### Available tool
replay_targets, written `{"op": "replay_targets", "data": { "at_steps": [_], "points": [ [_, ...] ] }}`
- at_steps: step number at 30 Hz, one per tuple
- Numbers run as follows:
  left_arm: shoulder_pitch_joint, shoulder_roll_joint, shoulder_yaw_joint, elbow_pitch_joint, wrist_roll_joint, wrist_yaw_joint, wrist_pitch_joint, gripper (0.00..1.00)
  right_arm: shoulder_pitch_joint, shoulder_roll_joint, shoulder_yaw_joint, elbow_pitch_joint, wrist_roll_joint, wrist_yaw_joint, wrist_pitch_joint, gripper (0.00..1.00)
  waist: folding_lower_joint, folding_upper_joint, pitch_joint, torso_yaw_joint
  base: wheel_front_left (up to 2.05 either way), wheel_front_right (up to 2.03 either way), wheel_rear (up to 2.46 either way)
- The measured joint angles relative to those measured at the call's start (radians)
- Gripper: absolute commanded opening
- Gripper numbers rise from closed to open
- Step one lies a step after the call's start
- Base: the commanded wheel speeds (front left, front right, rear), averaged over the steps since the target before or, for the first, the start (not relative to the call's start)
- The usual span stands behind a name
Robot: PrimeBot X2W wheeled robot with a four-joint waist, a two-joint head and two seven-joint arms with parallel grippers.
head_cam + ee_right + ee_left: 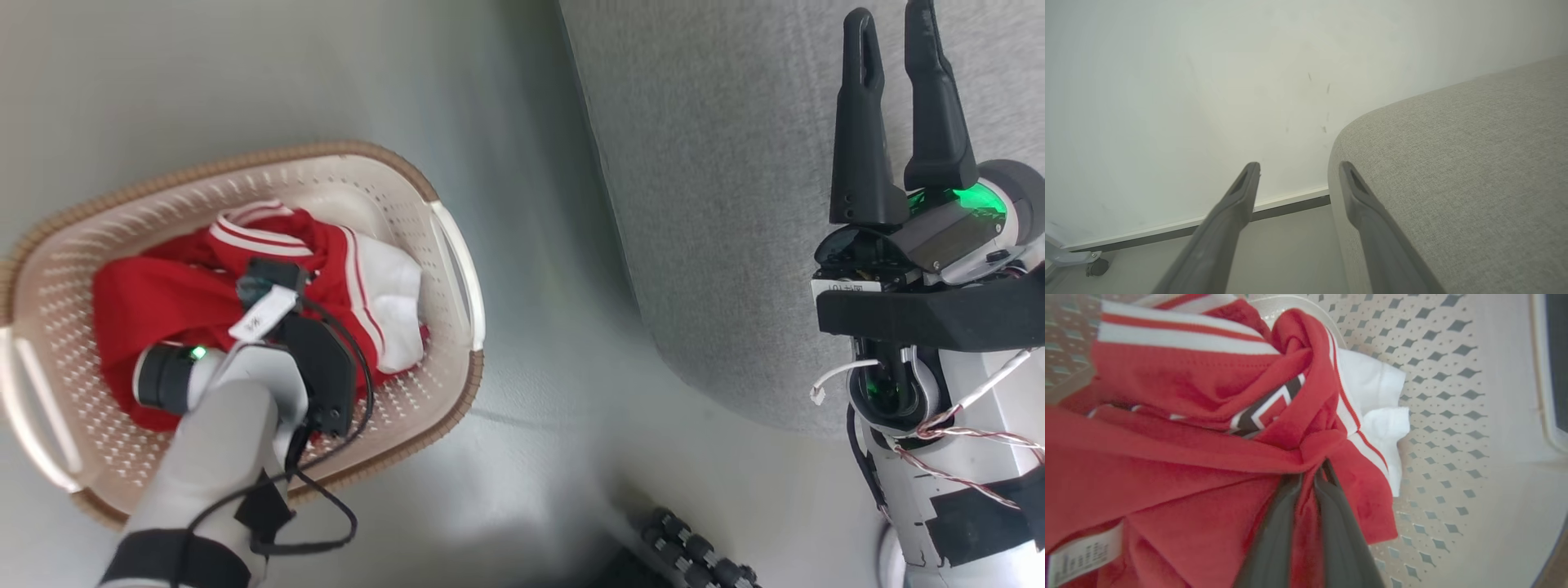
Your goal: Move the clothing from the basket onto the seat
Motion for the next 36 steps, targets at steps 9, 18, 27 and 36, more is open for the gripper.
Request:
{"op": "replay_targets", "data": {
  "at_steps": [9,18,27,36],
  "points": [
    [0.029,-0.016,-0.008,-0.024,-0.006,-0.024,-0.108,0.00,0.001,-0.007,-0.024,0.041,0.001,0.000,0.000,1.00,0.0000,-0.0001,-0.111,0.041,0.00,0.00,0.00],
    [0.071,-0.028,-0.013,-0.055,-0.022,-0.038,-0.210,0.00,0.032,-0.016,-0.054,0.077,0.010,0.000,0.000,1.00,-0.0001,0.0000,-0.215,0.091,0.00,0.00,0.00],
    [0.141,-0.037,-0.039,-0.104,-0.057,-0.046,-0.314,0.00,0.080,-0.025,-0.071,0.115,0.011,0.000,0.000,1.00,-0.0001,-0.0001,-0.351,0.164,0.00,0.00,0.00],
    [0.228,-0.041,-0.083,-0.217,-0.116,-0.047,-0.342,0.00,0.157,-0.033,-0.078,0.158,0.020,0.000,0.000,1.00,-0.0002,-0.0001,-0.490,0.235,0.00,0.00,0.00]
  ]
}}
